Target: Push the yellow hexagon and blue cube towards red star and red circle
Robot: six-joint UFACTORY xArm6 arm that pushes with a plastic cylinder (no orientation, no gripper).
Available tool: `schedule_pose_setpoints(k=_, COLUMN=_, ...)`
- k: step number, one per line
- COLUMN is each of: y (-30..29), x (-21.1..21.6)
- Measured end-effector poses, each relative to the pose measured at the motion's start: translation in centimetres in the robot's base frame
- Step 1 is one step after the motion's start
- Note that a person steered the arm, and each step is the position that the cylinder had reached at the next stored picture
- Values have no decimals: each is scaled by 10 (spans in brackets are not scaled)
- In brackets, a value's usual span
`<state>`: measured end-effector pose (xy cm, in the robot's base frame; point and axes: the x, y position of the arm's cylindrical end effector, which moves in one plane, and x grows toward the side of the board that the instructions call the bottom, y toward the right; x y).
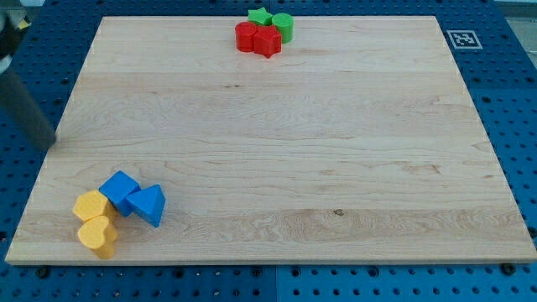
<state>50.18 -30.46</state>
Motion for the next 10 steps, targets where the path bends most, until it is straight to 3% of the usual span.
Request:
schedule_pose_setpoints(k=1, y=1, x=62)
schedule_pose_setpoints(k=2, y=4, x=66)
schedule_pose_setpoints(k=4, y=87, x=99)
schedule_pose_setpoints(k=6, y=122, x=76)
schedule_pose_setpoints(k=10, y=116, x=4)
